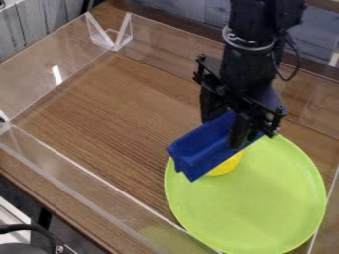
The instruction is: Put the blue object in the green plate
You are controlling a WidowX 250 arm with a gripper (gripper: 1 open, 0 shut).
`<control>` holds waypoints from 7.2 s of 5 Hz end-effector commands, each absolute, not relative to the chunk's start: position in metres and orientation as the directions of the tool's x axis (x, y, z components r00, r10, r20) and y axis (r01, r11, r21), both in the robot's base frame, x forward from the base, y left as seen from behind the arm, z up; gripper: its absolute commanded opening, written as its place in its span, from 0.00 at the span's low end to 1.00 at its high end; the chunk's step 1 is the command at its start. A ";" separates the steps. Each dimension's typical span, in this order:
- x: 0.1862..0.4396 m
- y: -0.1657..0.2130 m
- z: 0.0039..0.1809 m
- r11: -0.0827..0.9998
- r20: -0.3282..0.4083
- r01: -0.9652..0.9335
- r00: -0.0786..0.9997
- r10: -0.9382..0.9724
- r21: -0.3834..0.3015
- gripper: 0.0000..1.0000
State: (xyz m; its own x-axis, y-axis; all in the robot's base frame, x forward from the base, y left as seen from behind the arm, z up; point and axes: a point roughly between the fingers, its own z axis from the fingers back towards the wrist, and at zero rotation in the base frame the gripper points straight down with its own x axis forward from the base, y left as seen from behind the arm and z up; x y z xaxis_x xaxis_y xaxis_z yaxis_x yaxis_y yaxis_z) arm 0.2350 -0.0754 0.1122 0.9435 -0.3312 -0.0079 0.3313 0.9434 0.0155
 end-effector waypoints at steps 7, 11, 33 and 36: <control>0.209 -0.122 0.065 0.951 0.130 0.308 0.945 -0.302 -0.031 1.00; 0.207 -0.126 0.045 0.955 0.124 0.294 0.950 -0.287 -0.044 1.00; 0.214 -0.077 0.072 0.988 0.089 0.157 0.984 -0.156 -0.002 0.00; 0.209 -0.073 0.072 0.992 0.080 0.122 0.990 -0.120 -0.017 0.00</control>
State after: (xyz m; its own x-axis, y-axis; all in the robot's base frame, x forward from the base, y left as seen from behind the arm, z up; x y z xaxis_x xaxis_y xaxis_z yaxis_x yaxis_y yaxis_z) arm 0.2049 -0.0735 0.0627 0.9909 -0.1292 0.0377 0.1295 0.9916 -0.0070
